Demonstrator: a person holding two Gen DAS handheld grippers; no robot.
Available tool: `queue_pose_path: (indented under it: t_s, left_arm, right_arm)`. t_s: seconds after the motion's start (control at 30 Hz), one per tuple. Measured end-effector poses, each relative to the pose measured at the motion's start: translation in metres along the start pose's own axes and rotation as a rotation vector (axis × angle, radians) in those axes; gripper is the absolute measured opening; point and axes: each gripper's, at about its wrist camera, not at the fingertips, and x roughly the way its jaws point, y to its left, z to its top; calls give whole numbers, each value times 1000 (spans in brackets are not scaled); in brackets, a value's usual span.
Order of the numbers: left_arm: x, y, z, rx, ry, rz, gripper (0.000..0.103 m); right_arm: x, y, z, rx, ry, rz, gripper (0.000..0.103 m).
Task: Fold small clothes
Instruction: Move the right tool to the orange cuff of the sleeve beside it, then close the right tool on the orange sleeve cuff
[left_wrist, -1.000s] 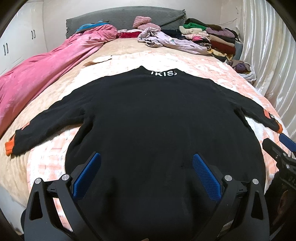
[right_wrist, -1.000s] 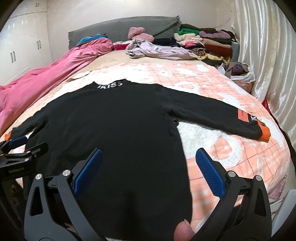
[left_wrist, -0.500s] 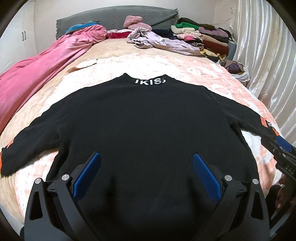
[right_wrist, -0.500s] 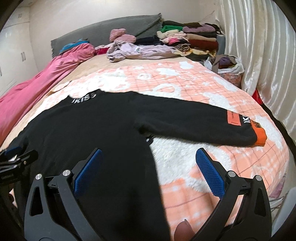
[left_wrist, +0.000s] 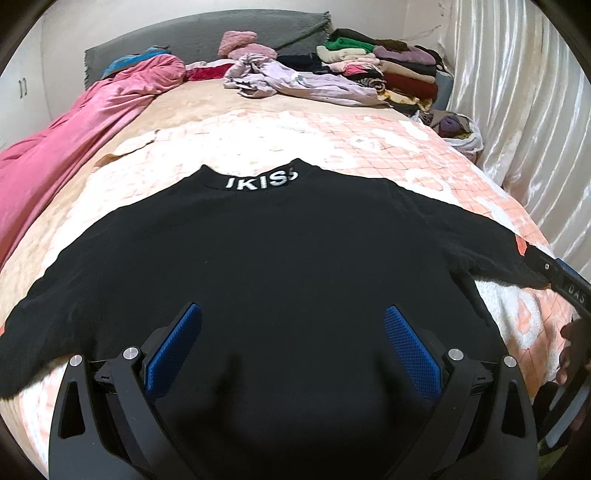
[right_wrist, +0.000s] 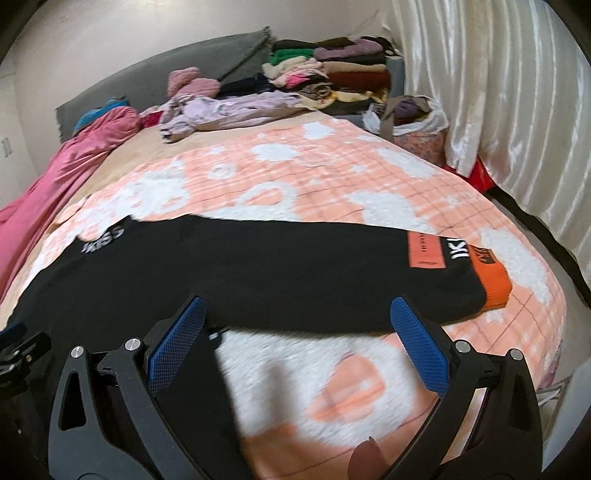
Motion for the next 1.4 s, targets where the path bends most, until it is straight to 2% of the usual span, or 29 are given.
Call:
queue_pose_path:
  t_s: [0.23, 0.73, 0.87, 1.07, 1.13, 1.27, 1.4]
  left_arm:
    - [23, -3, 16, 44, 12, -11, 99]
    - [54, 14, 22, 15, 35, -38, 99]
    - [58, 15, 20, 24, 33, -34, 99]
    - [66, 17, 16, 23, 41, -40, 99]
    - [69, 17, 15, 20, 47, -42, 99]
    - [71, 19, 14, 12, 50, -51, 99]
    - [73, 18, 14, 9, 52, -50, 99]
  right_arm:
    - [13, -48, 10, 92, -7, -73, 95]
    - [25, -159, 10, 304, 28, -225, 95]
    - [26, -179, 4, 345, 44, -212, 95]
    - [40, -184, 4, 325, 74, -187, 95]
    - [45, -188, 5, 335, 80, -192, 90]
    - [58, -195, 5, 371, 122, -128, 52]
    - [59, -198, 2, 402, 115, -76, 33]
